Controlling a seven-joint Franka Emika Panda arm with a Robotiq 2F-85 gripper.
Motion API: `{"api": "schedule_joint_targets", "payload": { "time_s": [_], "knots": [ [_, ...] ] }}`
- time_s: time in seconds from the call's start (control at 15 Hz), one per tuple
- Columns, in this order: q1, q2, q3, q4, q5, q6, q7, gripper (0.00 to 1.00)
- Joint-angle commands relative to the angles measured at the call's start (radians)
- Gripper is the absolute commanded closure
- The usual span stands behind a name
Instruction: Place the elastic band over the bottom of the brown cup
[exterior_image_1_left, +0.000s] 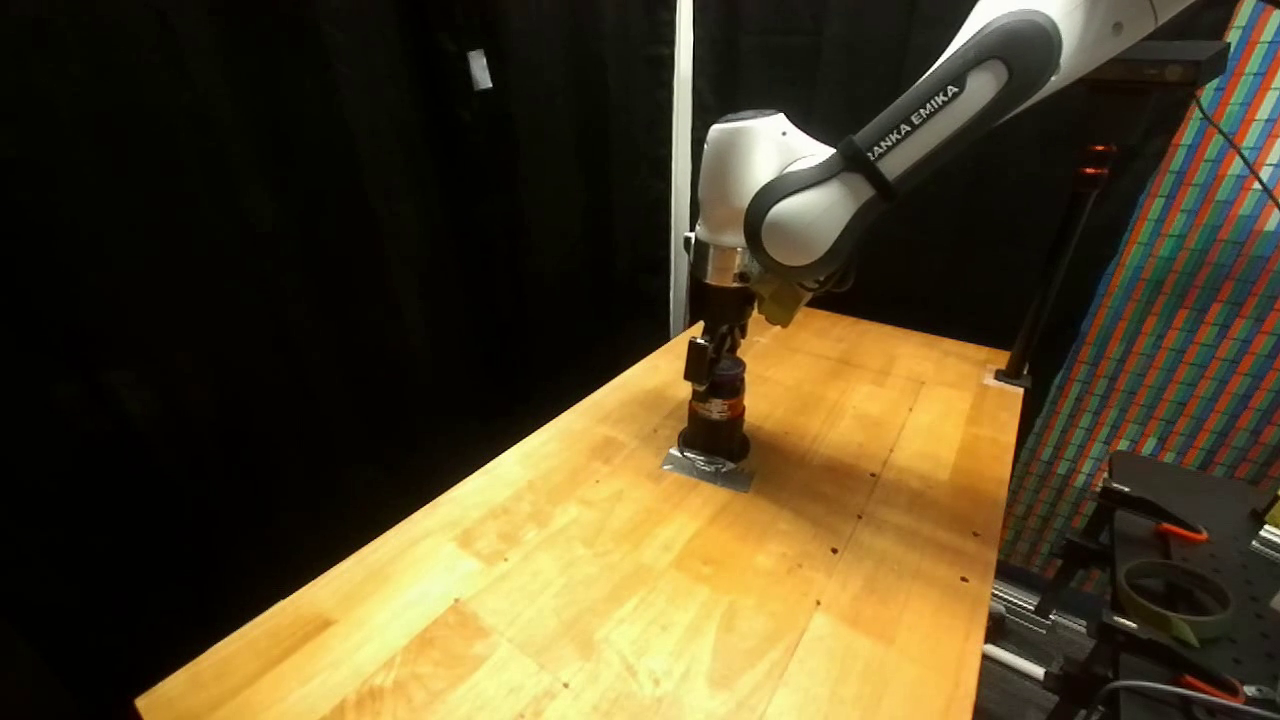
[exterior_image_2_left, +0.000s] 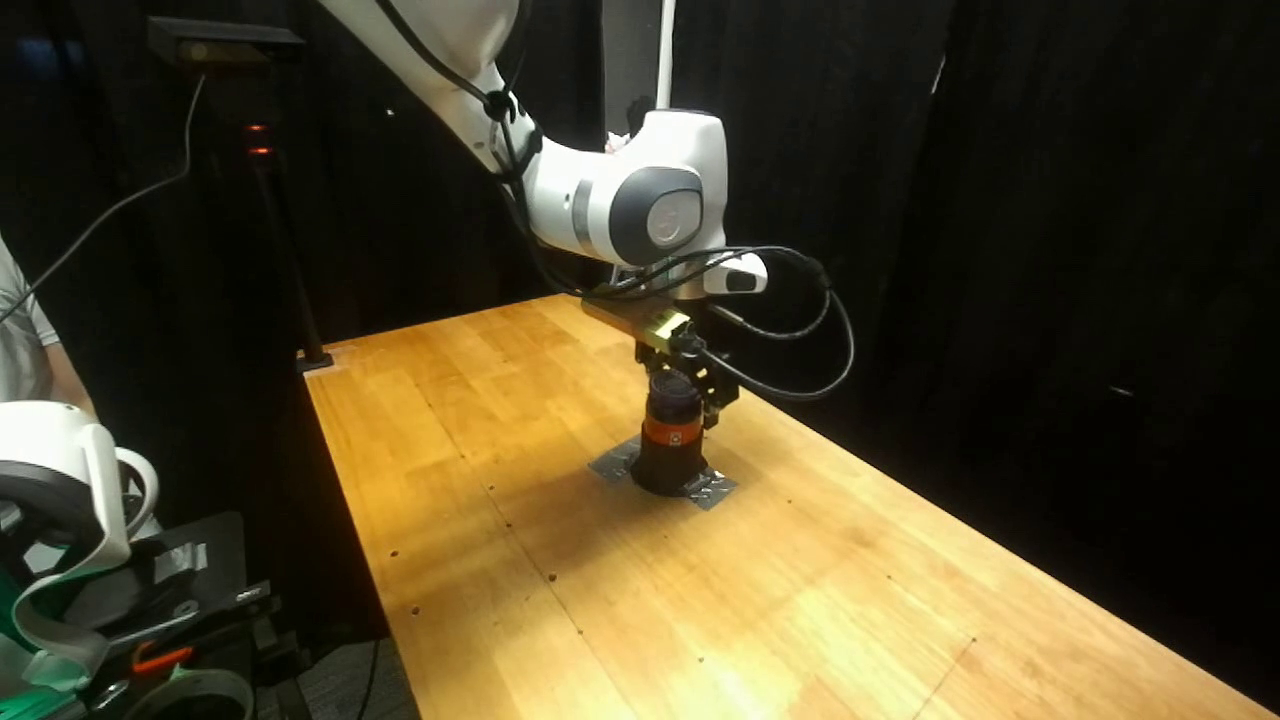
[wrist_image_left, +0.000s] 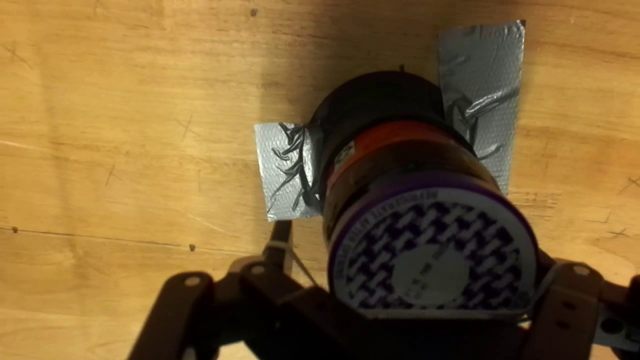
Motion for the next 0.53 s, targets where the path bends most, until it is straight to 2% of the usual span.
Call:
{"api": "schedule_joint_targets", "payload": {
  "time_s": [0.0,0.2,0.47],
  "knots": [
    [-0.019,-0.054,0.013,-0.04,0.025,-0.081,-0.057,0.0],
    [-0.035,-0.08,0.021,-0.068,0.036,-0.118,-0.096,0.0],
    [-0.085,-0.1,0.058,-0.089,0.108,-0.211,-0.215,0.0]
  ]
}}
